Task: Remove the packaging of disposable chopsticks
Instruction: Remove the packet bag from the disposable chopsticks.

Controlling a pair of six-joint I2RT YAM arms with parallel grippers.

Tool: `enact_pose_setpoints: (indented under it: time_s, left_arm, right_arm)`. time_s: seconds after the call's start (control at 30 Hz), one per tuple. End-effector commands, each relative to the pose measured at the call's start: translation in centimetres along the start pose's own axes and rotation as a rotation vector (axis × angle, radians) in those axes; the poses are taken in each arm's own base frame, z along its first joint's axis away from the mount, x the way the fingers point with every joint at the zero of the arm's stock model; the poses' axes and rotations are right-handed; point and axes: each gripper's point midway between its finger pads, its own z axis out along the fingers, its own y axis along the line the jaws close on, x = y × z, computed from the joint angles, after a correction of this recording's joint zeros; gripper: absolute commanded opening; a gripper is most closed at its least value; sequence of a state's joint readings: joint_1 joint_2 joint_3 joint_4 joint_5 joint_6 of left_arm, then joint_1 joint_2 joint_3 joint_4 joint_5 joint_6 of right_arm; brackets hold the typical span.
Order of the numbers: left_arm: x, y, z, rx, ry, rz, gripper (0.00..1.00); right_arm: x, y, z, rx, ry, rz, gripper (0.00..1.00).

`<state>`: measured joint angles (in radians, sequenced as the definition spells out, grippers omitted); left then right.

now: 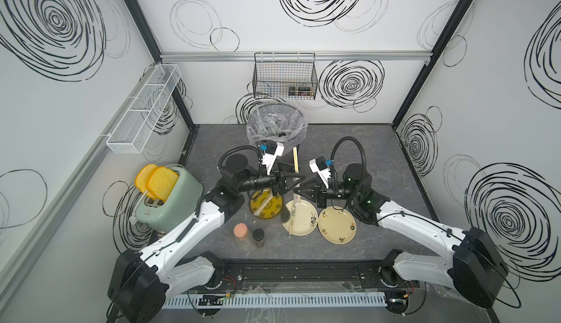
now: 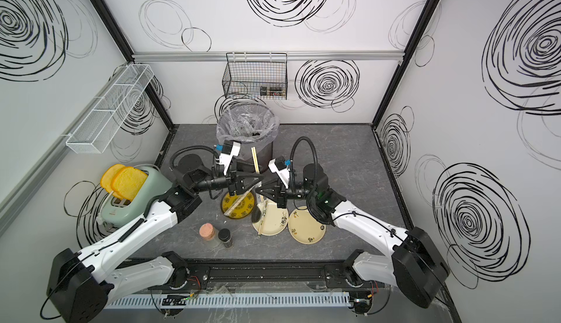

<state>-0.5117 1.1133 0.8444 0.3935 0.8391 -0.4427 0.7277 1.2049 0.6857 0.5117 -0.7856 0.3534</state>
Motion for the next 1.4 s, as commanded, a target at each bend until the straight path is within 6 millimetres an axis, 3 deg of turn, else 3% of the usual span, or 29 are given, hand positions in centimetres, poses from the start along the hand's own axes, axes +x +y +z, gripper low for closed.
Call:
enact_pose_setpoints:
  time_s: [0.0, 0.2, 0.5, 0.77, 0.93, 1.1, 1.37]
  left_arm:
    - [-1.8, -0.2, -0.6, 0.006, -0.014, 0.060, 0.58]
    - [-1.4, 0.5, -0.4, 0.008, -0.002, 0.042, 0.50]
    - [1.5, 0.7, -0.4, 0.018, 0.025, 0.003, 0.21]
    - [4.0, 0.4, -0.4, 0.029, 0.036, -0.065, 0.13]
    - [5.3, 0.0, -0.2, 0.040, 0.038, -0.089, 0.13]
    - [5.7, -0.4, 0.1, 0.044, 0.033, -0.090, 0.22]
    - [2.0, -1.2, -0.3, 0.060, -0.022, -0.026, 0.39]
  right_arm:
    - [-0.7, 0.6, 0.0, -0.012, -0.026, -0.037, 0.00]
    - [-0.7, 0.6, 0.1, -0.014, -0.027, -0.042, 0.00]
    - [-1.6, 0.8, 0.1, -0.019, -0.039, -0.057, 0.00]
    - [-3.3, 1.1, 0.4, -0.024, -0.063, -0.085, 0.00]
    - [-3.6, 1.2, 0.5, -0.029, -0.071, -0.087, 0.00]
    - [-3.3, 1.1, 0.5, -0.028, -0.067, -0.076, 0.00]
    - [-1.9, 1.2, 0.4, -0.029, -0.043, -0.057, 0.00]
